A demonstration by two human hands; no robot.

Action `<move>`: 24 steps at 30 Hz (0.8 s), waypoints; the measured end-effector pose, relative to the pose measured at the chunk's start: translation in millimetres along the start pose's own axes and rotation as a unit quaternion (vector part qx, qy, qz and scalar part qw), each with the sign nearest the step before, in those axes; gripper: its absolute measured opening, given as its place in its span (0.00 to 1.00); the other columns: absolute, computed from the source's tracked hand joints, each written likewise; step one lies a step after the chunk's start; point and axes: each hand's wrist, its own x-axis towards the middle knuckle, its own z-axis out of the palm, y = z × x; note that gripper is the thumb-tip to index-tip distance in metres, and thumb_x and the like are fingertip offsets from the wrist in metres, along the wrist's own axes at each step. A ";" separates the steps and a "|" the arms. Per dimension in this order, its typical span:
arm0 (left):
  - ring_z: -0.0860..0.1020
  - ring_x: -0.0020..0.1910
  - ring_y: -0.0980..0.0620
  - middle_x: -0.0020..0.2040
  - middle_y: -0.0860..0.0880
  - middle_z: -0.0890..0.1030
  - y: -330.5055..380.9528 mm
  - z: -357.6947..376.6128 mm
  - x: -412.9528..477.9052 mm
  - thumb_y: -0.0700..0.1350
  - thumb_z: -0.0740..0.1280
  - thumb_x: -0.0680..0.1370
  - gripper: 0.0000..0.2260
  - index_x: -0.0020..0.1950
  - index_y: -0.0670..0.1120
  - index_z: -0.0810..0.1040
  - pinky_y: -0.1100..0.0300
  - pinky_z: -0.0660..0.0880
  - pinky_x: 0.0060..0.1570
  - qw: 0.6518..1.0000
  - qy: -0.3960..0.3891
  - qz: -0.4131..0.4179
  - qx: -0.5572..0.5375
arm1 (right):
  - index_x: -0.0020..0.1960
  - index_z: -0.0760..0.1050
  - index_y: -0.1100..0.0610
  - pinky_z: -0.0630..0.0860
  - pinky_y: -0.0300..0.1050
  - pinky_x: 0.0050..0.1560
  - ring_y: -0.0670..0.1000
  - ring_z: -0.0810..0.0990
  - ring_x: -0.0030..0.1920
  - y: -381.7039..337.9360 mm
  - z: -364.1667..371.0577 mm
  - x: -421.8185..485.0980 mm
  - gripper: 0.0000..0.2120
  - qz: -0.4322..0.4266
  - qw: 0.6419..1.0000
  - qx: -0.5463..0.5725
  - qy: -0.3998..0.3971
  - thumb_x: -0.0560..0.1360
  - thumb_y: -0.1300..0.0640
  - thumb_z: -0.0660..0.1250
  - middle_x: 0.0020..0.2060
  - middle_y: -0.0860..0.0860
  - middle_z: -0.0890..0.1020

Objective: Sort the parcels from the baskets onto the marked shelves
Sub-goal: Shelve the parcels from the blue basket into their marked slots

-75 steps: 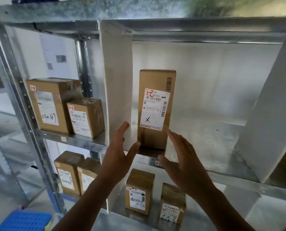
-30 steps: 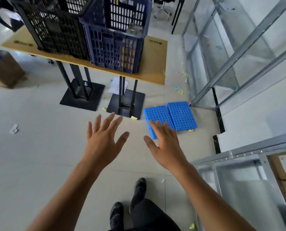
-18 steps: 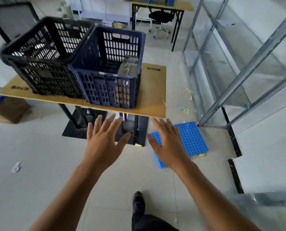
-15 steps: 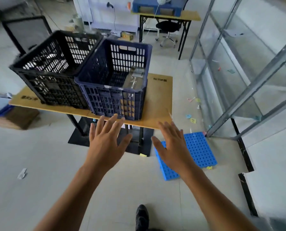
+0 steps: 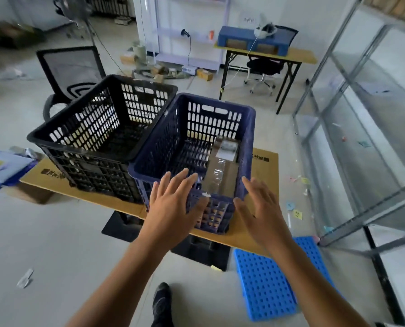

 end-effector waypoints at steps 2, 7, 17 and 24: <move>0.45 0.83 0.50 0.83 0.58 0.53 -14.4 -1.7 38.1 0.74 0.47 0.76 0.37 0.82 0.60 0.54 0.45 0.42 0.80 1.000 -0.021 0.002 -0.020 | 0.83 0.47 0.39 0.55 0.62 0.82 0.49 0.46 0.84 -1.4 6.2 27.4 0.36 0.019 1.000 -0.004 -0.003 0.79 0.25 0.44 0.84 0.47 0.53; 0.51 0.82 0.48 0.83 0.54 0.55 -51.1 11.9 140.5 0.69 0.57 0.80 0.35 0.83 0.54 0.55 0.43 0.53 0.80 0.991 -0.119 -0.013 -0.055 | 0.84 0.50 0.40 0.56 0.62 0.81 0.49 0.47 0.84 -0.1 20.3 85.7 0.39 0.071 0.997 -0.016 -0.021 0.77 0.25 0.45 0.84 0.46 0.51; 0.63 0.78 0.42 0.82 0.46 0.60 -80.7 112.4 301.1 0.69 0.63 0.78 0.40 0.83 0.51 0.54 0.46 0.66 0.72 0.959 -0.218 -0.095 -0.152 | 0.84 0.47 0.40 0.52 0.62 0.82 0.46 0.34 0.83 33.5 37.3 190.2 0.33 0.095 0.990 -0.099 -0.040 0.83 0.33 0.50 0.84 0.45 0.42; 0.59 0.80 0.40 0.83 0.42 0.55 -92.1 191.8 357.2 0.68 0.68 0.76 0.46 0.84 0.48 0.52 0.45 0.63 0.76 0.890 -0.239 -0.270 -0.277 | 0.84 0.46 0.39 0.45 0.60 0.83 0.48 0.32 0.82 54.4 26.1 274.0 0.32 0.093 0.982 -0.145 -0.071 0.84 0.34 0.51 0.84 0.47 0.39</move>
